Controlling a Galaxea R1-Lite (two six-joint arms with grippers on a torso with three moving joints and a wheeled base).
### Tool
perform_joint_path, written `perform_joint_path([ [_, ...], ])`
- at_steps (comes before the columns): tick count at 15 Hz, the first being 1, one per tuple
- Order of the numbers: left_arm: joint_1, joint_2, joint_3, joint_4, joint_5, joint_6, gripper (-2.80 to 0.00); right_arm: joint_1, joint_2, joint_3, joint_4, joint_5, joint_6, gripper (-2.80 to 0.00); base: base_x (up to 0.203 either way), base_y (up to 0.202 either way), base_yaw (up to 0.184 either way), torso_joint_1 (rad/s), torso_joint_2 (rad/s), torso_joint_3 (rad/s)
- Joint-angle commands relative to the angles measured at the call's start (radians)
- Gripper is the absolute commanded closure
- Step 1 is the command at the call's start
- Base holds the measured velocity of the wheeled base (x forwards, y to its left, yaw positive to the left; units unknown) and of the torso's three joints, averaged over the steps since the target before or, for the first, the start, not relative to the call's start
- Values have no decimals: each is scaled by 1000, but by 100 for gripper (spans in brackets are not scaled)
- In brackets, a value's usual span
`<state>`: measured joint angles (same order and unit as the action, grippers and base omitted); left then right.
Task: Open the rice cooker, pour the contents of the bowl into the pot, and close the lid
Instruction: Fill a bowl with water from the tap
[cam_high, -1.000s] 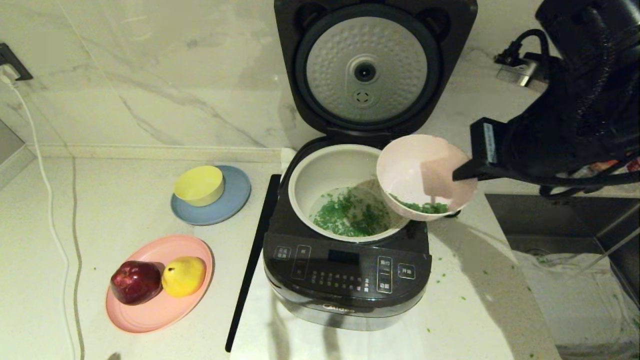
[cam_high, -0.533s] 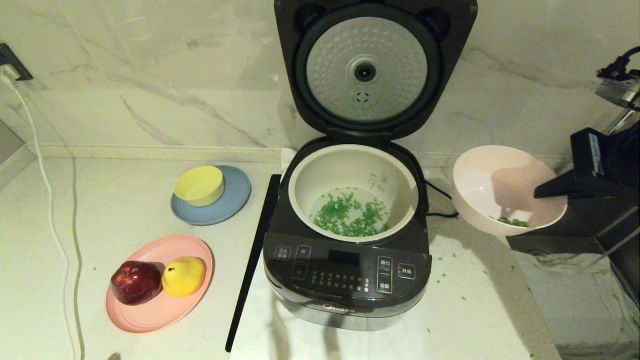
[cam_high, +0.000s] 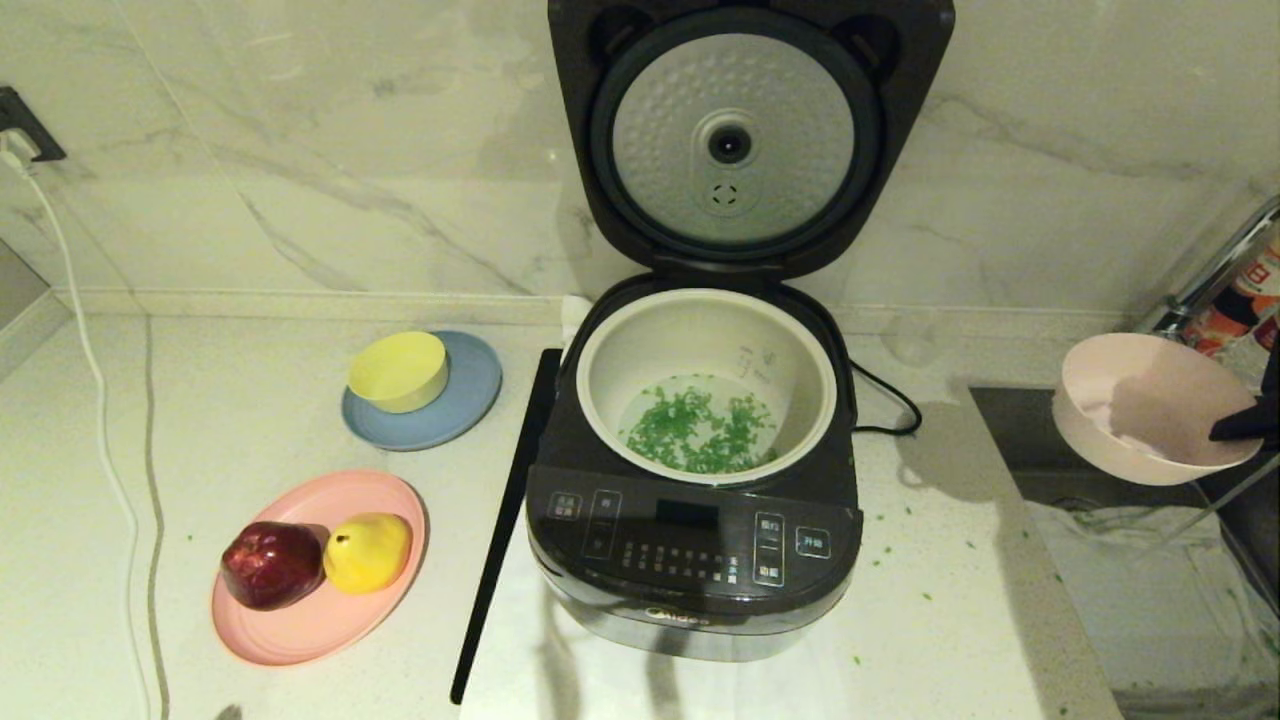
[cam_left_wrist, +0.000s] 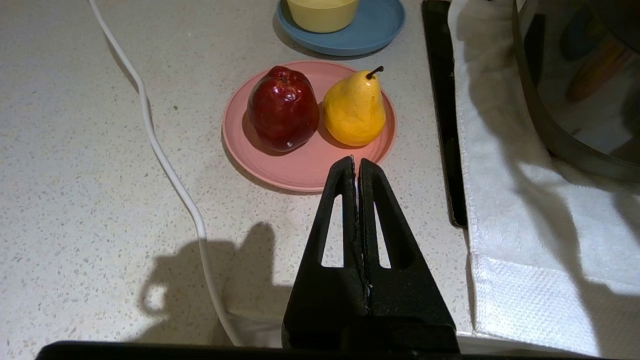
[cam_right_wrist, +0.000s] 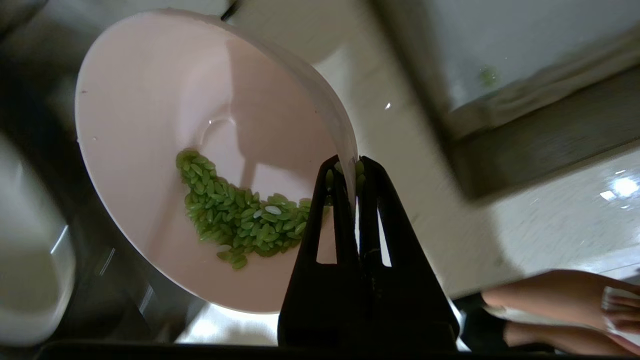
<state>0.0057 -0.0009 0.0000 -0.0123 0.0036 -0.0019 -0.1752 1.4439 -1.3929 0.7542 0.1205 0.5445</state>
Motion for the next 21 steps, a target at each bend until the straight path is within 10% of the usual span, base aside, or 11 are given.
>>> perform_joint_path([
  [1,0,1,9,0,1,-1,0,-136,31,114,-112,5,4,0,0,0,0,0,0,0],
  [12,0,1,9,-1,0,0,0,-750,364,242,-545,163,-30,0,0,0,0,0,0,0],
  [21,0,1,9,0,1,-1,0,-810,557,137,-722,166,-35,0,0,0,0,0,0,0],
])
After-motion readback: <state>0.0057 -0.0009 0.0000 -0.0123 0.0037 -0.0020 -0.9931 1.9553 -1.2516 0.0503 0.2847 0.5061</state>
